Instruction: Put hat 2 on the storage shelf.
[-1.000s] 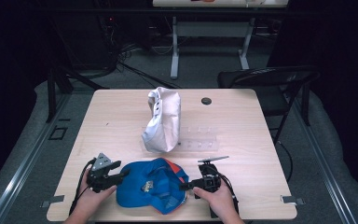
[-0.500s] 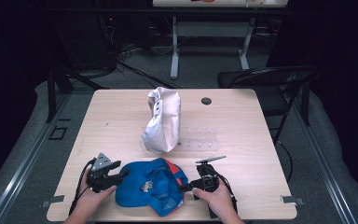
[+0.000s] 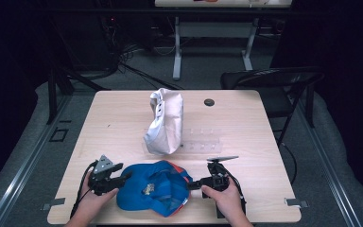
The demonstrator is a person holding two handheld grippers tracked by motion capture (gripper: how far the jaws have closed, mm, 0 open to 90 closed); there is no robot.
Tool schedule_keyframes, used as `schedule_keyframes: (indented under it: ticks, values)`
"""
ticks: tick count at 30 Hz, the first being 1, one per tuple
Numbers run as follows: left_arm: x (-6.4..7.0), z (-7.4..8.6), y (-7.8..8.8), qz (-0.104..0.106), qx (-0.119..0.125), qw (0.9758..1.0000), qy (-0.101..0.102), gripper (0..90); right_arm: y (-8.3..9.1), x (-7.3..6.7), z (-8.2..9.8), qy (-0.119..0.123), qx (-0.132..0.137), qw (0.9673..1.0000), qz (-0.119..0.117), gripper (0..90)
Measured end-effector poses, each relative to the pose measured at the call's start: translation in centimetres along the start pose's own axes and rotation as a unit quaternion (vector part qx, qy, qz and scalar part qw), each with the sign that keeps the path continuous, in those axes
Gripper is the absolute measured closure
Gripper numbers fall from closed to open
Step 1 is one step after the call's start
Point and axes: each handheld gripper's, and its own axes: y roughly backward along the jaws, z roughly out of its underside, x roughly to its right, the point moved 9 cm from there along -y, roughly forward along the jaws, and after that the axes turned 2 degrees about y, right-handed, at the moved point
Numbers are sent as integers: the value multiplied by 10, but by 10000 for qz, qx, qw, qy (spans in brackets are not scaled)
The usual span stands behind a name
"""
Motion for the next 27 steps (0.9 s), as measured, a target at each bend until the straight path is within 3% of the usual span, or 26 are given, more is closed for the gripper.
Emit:
schedule_keyframes:
  ticks: [5,6,10,11,12,13,14,15,16,18,20,21,22,23,24,25,26,27]
  values:
    - [0,0,0,0,27,10000,34,482,10,3,-5,-179,181,9997,58,785]
    - [-1,0,0,-2,27,10000,32,482,13,4,-5,-87,88,9999,37,785]
    - [0,-1,0,1,44,10000,42,482,23,7,-7,-169,170,9997,41,785]
    - [0,-1,0,-1,44,10000,39,481,25,8,-9,-243,278,9992,118,785]
    - [0,-1,0,0,46,10000,40,481,27,9,-8,-192,226,9995,81,785]
    - [-1,-1,0,0,45,10000,26,481,30,13,-8,-111,140,9996,222,785]
    - [-1,-1,0,-1,44,10000,23,481,30,10,-10,-223,305,9993,-12,784]
    - [-1,-1,1,-2,44,10000,19,481,35,14,-9,-163,185,9994,226,784]
    - [-1,-1,1,-2,38,10000,11,481,35,14,-9,-203,237,9994,152,785]
    - [-1,-1,1,-6,38,10000,25,481,41,16,-9,-195,211,9993,237,785]
    - [-1,0,1,2,7,10000,30,481,43,15,-11,-251,310,9992,89,785]
    - [-2,0,1,3,2,10000,12,481,48,20,-10,-188,225,9991,300,785]
    - [-2,0,1,0,7,10000,24,481,44,13,-16,-553,698,9960,33,785]
    - [-1,-1,1,0,19,10000,33,481,52,19,-12,-346,385,9983,254,785]
    - [-1,-1,1,2,19,10000,21,481,57,22,-11,-275,280,9988,305,785]
    - [-1,-1,1,1,19,10000,35,481,59,21,-12,-333,393,9984,211,786]
    - [-1,-1,1,1,12,10000,29,481,65,24,-12,-266,329,9985,336,785]
    - [-1,-1,1,4,13,10000,18,481,66,23,-14,-407,505,9975,290,785]
